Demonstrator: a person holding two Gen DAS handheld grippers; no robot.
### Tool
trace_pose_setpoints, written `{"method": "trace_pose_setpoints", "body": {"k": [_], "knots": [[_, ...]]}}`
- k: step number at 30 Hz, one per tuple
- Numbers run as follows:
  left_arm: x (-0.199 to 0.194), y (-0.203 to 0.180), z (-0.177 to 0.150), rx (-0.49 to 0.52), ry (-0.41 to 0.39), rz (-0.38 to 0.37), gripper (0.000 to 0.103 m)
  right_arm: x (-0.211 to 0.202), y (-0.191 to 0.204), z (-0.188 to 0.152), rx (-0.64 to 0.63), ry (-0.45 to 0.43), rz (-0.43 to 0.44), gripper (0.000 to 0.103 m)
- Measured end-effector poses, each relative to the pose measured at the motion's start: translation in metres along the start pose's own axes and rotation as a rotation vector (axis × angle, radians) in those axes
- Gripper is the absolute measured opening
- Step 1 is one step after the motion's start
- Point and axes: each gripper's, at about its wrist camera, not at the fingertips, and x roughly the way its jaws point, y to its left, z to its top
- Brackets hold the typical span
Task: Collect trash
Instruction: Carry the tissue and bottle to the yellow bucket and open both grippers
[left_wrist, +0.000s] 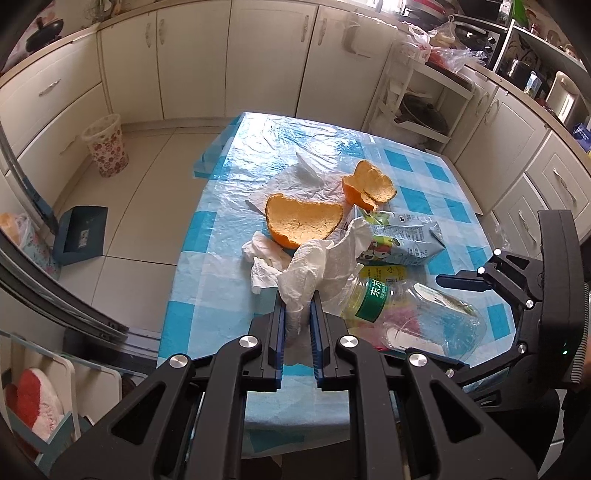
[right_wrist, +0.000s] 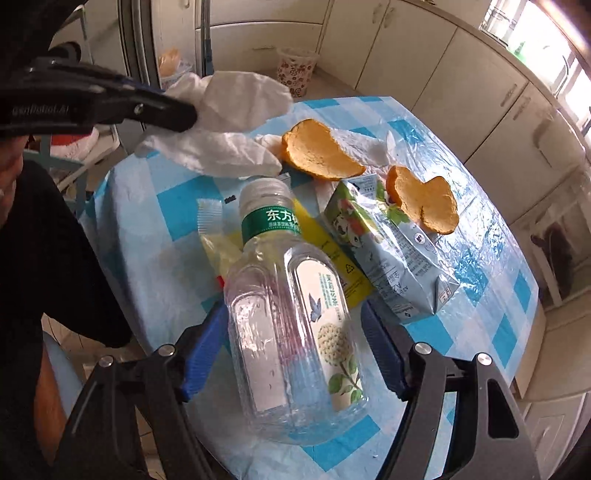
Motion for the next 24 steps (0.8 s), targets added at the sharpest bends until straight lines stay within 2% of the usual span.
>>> {"method": "trace_pose_setpoints", "body": {"k": [9,10,11,12,18,24], "knots": [[-0.001,-0.001,-0.001,0.002,-0.002,-0.004,0.012,0.006,-0.008,-0.002,0.033,0.042,0.066,0.071],[-0.001,-0.002,-0.001,0.005,-0.003,-0.004,0.012,0.008,-0.008,-0.003,0.046,0.055,0.083,0.069],[-0.001,-0.003,-0.001,0.007,-0.004,-0.004,0.012,0.012,-0.009,-0.004,0.063,0.067,0.111,0.062],[-0.002,-0.002,-0.001,0.007,-0.004,-0.004,0.012,0.015,-0.010,-0.006,0.077,0.071,0.126,0.060],[-0.008,-0.002,0.000,-0.003,-0.032,-0.024,0.012,-0.002,-0.020,-0.016,0.204,-0.027,0.147,0.056],[-0.021,-0.022,0.001,0.038,-0.092,-0.079,0.012,-0.051,-0.044,-0.036,0.364,-0.181,0.123,0.055]]}}
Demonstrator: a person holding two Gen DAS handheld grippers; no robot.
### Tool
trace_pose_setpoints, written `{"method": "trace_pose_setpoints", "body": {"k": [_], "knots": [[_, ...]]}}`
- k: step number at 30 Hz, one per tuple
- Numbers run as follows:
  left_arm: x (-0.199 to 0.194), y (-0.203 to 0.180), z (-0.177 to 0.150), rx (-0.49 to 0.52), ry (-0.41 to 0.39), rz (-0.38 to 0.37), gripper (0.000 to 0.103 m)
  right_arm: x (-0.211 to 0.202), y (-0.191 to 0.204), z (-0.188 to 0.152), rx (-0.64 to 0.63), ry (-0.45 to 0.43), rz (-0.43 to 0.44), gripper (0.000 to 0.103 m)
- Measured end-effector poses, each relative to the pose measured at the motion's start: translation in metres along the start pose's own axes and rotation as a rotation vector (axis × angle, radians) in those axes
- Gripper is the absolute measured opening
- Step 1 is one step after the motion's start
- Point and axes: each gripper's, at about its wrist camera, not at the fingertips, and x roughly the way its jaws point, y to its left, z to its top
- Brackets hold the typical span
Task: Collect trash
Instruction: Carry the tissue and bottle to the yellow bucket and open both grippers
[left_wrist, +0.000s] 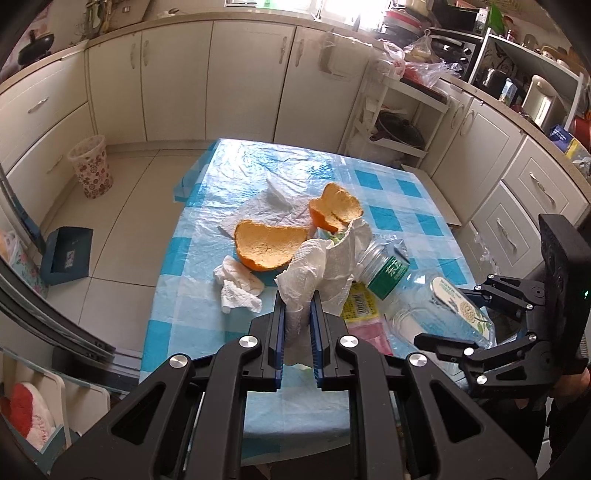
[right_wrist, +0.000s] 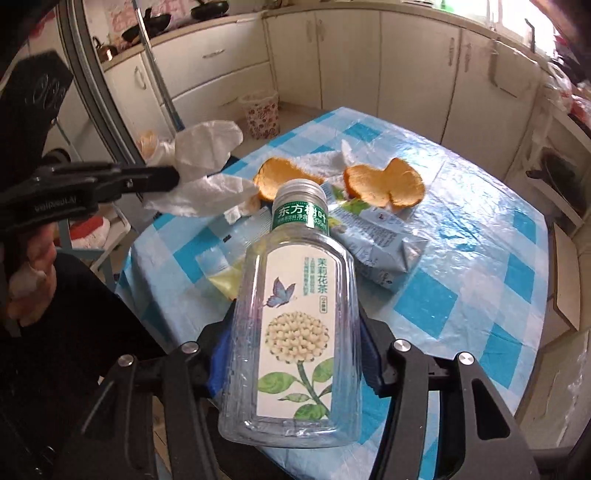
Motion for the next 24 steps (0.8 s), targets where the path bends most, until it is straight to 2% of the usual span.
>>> {"method": "trace_pose_setpoints", "body": {"k": [5,10,16,20,24], "knots": [[0.000,-0.038,0.003,0.047,-0.020,-0.088,0.012,-0.052,-0.036,-0.021,0.138,-0.106,-0.038,0.055],[0.010,-0.105,0.003,0.158,0.009,-0.187,0.012,-0.103,-0.081,-0.080,0.291,-0.156,-0.152,0.055],[0.033,-0.213,-0.004,0.352,0.073,-0.286,0.012,-0.128,-0.149,-0.176,0.523,-0.113,-0.302,0.055],[0.060,-0.289,-0.017,0.473,0.136,-0.331,0.012,-0.119,-0.178,-0.232,0.644,-0.066,-0.362,0.055],[0.101,-0.363,-0.044,0.582,0.237,-0.357,0.012,-0.100,-0.198,-0.267,0.714,-0.025,-0.389,0.055]]}}
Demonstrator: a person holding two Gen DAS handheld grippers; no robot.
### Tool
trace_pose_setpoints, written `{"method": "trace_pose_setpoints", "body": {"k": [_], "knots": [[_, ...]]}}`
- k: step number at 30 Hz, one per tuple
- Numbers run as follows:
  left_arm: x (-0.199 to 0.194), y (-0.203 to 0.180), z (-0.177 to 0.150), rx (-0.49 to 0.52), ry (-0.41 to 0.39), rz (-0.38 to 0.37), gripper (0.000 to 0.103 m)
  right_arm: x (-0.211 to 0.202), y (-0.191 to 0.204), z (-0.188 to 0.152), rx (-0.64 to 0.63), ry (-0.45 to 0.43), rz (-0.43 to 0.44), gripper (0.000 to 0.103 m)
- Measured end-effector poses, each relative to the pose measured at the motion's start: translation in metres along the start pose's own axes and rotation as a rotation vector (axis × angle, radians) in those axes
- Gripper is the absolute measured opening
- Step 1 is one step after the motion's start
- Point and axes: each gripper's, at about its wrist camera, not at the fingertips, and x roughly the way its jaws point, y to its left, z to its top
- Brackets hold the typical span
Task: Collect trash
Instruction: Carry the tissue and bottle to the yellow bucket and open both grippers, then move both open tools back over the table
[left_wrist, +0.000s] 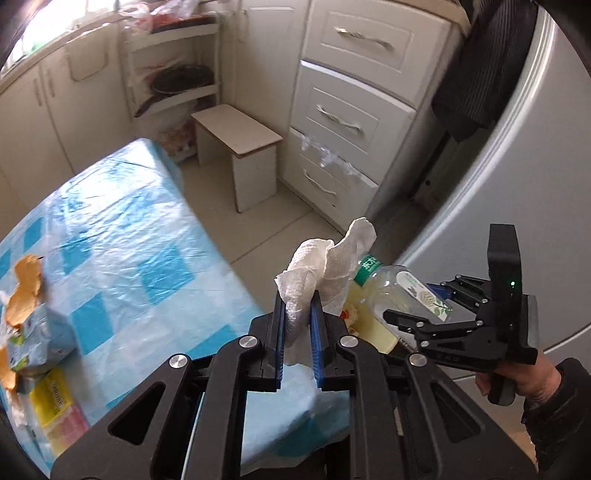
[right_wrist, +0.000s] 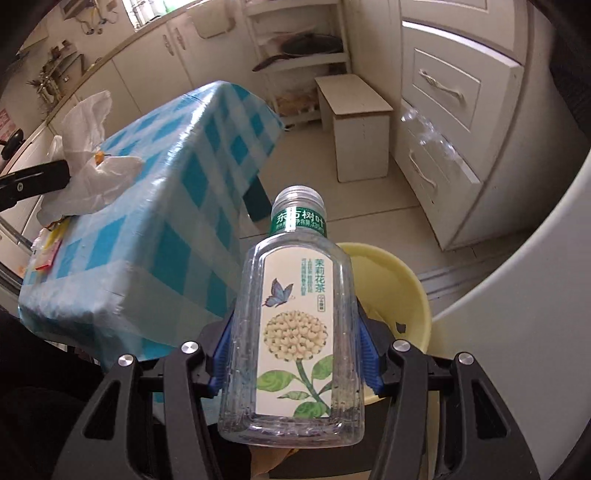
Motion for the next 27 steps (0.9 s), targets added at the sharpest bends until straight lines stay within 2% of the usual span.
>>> {"method": "trace_pose_setpoints", "body": {"k": [4,7,9,11,15,19,27], "knots": [[0.066,-0.045,0.014,0.076,0.118,-0.010,0.014,0.025,-0.028,-0.008,0.072,0.042,-0.052,0.056],[0.105,-0.067,0.017,0.117,0.195,0.018,0.031,0.027,-0.043,-0.014,0.133,0.048,-0.064,0.058],[0.105,-0.074,0.015,0.146,0.193,0.039,0.038,0.015,-0.045,-0.017,0.145,0.025,-0.074,0.061],[0.090,-0.071,0.015,0.144,0.152,0.055,0.051,0.001,-0.044,-0.019,0.145,-0.006,-0.075,0.062],[0.044,-0.053,0.012,0.129,0.054,0.141,0.059,-0.037,-0.030,-0.018,0.154,-0.090,-0.056,0.068],[-0.009,-0.031,-0.006,0.095,-0.056,0.260,0.074,-0.078,0.007,-0.004,0.150,-0.201,0.003,0.074],[-0.090,0.040,-0.053,-0.039,-0.171,0.457,0.081,-0.131,0.092,0.023,0.190,-0.403,0.161,0.087]]}}
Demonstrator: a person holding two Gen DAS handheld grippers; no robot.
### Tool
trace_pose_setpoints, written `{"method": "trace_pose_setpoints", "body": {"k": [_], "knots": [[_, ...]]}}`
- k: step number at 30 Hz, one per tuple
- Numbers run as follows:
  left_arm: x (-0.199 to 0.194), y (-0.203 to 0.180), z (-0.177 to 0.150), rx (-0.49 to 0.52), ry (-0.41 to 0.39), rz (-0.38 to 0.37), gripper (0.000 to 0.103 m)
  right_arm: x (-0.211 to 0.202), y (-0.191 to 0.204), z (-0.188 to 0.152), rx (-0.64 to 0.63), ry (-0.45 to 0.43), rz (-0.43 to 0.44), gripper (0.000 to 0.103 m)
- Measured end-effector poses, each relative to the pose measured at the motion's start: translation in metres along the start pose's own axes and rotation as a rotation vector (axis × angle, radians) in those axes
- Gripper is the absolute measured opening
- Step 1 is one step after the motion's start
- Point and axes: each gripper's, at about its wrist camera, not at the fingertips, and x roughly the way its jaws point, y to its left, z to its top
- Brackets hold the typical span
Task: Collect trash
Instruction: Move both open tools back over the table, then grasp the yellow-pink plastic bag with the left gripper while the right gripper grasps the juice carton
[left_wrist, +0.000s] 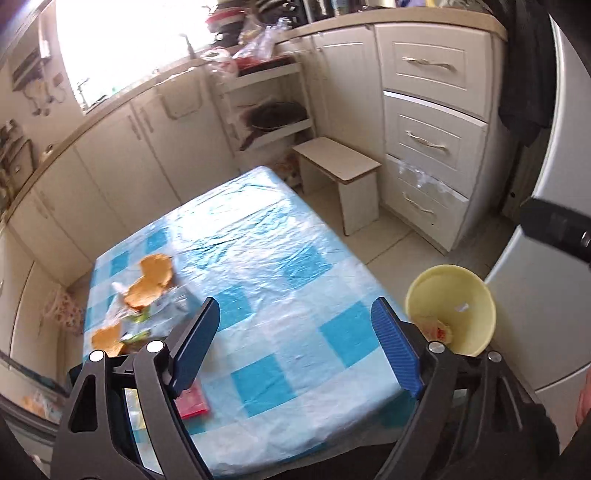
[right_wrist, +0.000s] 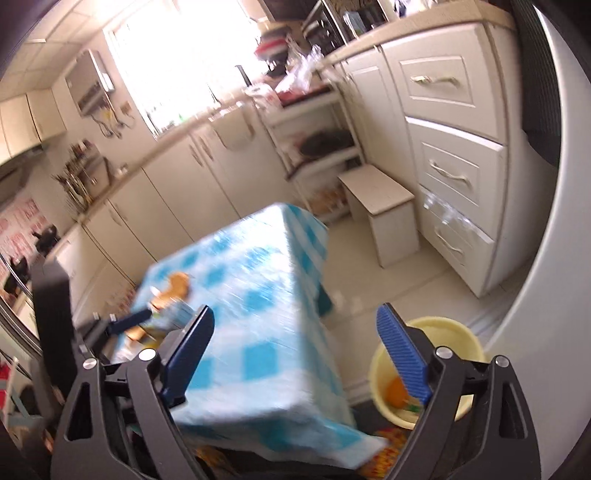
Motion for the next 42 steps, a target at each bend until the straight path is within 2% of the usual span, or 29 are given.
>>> {"method": "trace_pose_setpoints", "body": {"k": [3,7,10,12,19,22,26,30,37,42], "knots": [[-0.009,0.046,-0.014,-0.084,-0.014,0.065,0.083,0.004,0.034,-0.001,0.007,-0.060,0.043,0.089],[-0.016,0.106,-0.034,-0.210,-0.010,0.104,0.085,0.019,0.071,-0.013,-0.010,-0.092,0.073,0.089],[-0.015,0.152,-0.051,-0.331,0.016,0.119,0.086,0.029,0.102,-0.027,-0.131,-0.099,0.032,0.089],[-0.015,0.184,-0.064,-0.421,0.033,0.120,0.086,0.025,0.117,-0.030,-0.184,-0.138,0.053,0.091],[-0.012,0.262,-0.110,-0.652,0.110,0.172,0.085,0.048,0.152,-0.045,-0.265,-0.092,0.040,0.091],[-0.011,0.271,-0.122,-0.675,0.135,0.174,0.085,0.060,0.169,-0.054,-0.331,-0.061,0.038,0.091],[-0.011,0.274,-0.128,-0.651,0.149,0.190,0.086,0.076,0.190,-0.066,-0.427,-0.013,0.036,0.091],[-0.008,0.276,-0.132,-0.650,0.172,0.175,0.086,0.083,0.199,-0.073,-0.479,0.012,0.036,0.091],[0.030,0.245,-0.135,-0.560,0.325,0.056,0.086,0.088,0.201,-0.075,-0.484,0.024,0.026,0.091],[0.063,0.236,-0.140,-0.619,0.427,0.051,0.085,0.098,0.201,-0.070,-0.483,0.047,0.069,0.091]]}}
